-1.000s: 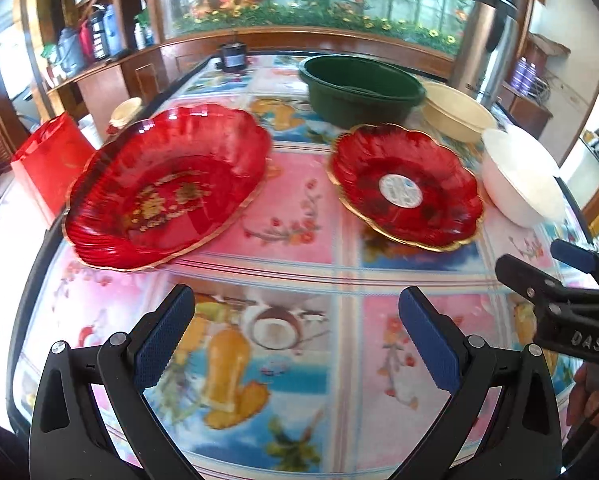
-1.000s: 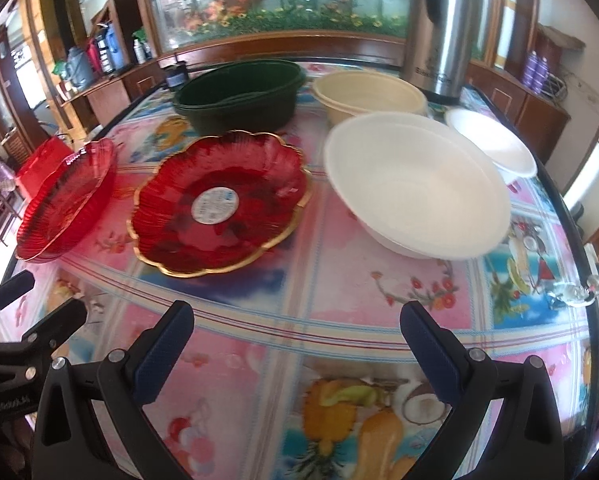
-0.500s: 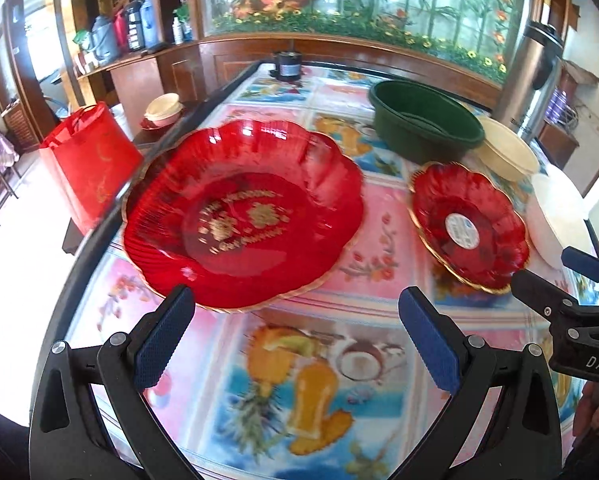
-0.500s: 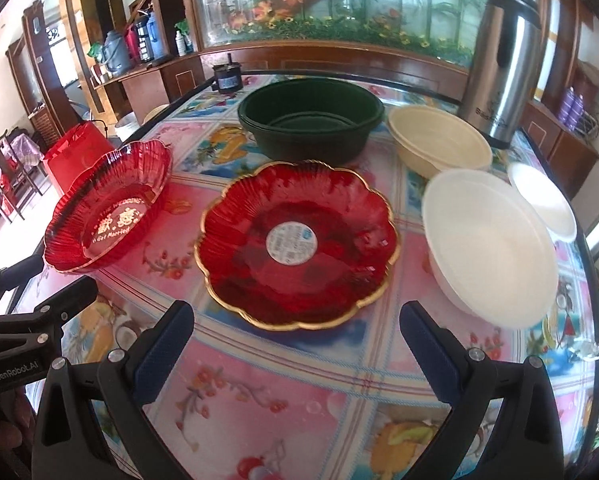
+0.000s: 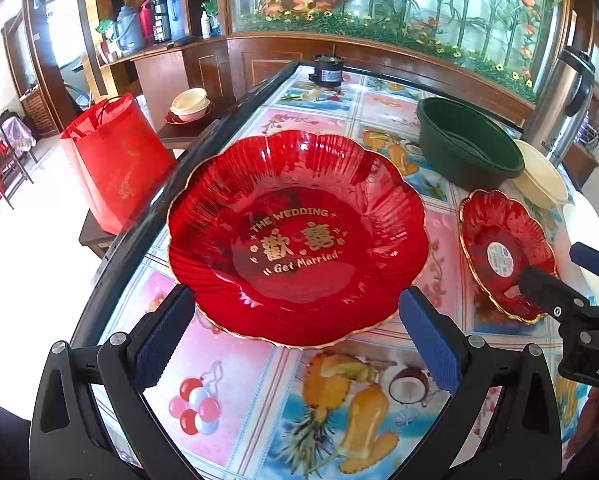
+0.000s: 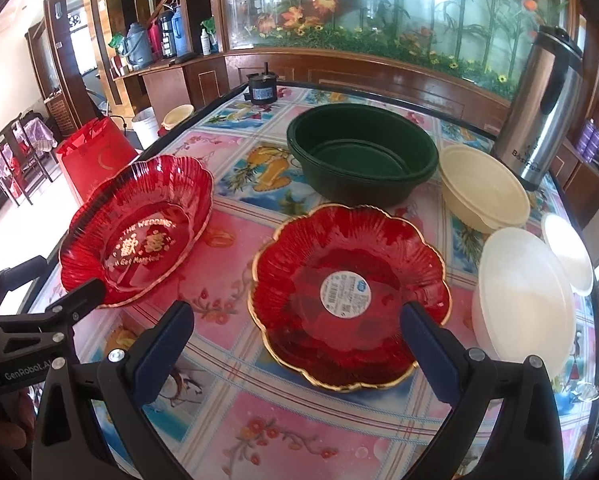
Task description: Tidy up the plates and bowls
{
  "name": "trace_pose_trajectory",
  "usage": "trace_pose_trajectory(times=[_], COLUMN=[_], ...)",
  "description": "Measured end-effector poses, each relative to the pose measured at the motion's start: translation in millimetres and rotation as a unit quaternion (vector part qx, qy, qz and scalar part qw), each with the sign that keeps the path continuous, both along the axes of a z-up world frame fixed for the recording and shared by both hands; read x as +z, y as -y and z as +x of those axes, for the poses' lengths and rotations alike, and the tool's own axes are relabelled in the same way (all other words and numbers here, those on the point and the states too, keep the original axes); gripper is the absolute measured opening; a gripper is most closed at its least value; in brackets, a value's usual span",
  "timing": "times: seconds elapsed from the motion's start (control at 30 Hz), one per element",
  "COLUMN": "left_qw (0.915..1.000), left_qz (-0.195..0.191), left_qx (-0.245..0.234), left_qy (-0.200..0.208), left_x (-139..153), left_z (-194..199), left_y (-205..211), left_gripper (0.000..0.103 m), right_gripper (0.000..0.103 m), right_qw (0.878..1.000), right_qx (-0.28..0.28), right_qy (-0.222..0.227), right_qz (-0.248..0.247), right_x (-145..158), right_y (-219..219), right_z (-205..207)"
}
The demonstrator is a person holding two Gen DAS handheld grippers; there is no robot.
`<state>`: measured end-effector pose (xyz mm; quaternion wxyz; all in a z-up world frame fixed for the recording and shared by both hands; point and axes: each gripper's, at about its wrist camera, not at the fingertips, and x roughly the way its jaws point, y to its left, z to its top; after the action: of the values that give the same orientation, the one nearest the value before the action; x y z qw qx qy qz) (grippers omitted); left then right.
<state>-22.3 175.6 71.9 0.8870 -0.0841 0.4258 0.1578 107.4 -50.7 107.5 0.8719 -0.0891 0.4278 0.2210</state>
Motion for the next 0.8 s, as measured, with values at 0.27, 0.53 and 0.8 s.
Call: trace_pose_trajectory(times=[0.27, 0.53, 0.8], left_qw=[0.9995, 0.9972, 0.9959], left_qz=[-0.004, -0.021, -0.031], left_qx=[0.029, 0.071, 0.073], left_qy=[-0.009, -0.016, -0.044], left_x=[0, 1, -12], left_z=[10, 25, 44], left_y=[-26, -59, -67], left_gripper=[0.103, 0.103, 0.103], right_gripper=[0.100, 0.075, 0.044], right_qw=[0.999, 0.995, 0.990], right_qx=[0.045, 0.077, 0.094], right_qy=[-0.003, -0.057, -0.104], right_qz=[-0.008, -0.001, 0.003], right_x=[7, -10, -24], right_y=[-40, -75, -99], right_z=[20, 53, 76])
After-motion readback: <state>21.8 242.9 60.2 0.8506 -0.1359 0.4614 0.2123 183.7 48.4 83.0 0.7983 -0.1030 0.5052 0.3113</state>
